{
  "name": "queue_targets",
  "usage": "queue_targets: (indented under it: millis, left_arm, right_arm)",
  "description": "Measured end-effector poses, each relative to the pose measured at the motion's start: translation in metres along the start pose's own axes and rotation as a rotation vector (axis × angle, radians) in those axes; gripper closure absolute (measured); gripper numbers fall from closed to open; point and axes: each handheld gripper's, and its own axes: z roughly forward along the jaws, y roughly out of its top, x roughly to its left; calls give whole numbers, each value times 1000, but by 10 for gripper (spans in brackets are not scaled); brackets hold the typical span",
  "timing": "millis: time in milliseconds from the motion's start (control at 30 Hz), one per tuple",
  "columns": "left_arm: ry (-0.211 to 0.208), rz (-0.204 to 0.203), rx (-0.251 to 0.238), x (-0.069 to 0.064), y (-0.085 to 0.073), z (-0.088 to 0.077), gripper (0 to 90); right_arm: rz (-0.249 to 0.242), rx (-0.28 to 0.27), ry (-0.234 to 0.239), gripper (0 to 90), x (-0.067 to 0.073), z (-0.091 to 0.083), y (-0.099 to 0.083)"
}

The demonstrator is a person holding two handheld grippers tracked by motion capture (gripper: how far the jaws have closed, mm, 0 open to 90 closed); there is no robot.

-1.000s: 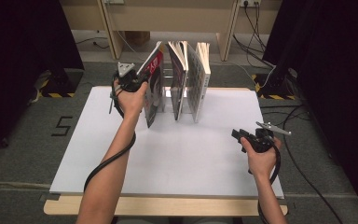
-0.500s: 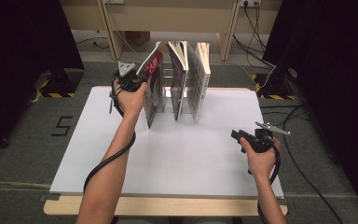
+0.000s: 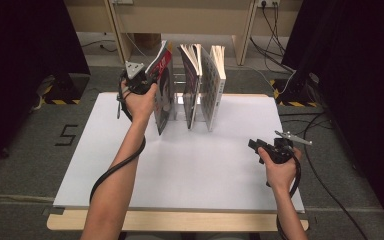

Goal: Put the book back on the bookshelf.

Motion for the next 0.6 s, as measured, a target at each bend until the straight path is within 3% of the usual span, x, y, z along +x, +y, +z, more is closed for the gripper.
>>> queue_targets:
  millis: [367,600]
  left_arm:
    - [41,46,-44,2,14,17,863]
    - [56,55,-44,6,5,20,862]
  right_arm:
    - [0,-7,1,595,-3,-1,0]
    - [0,-3,0,595,-3,-1,0]
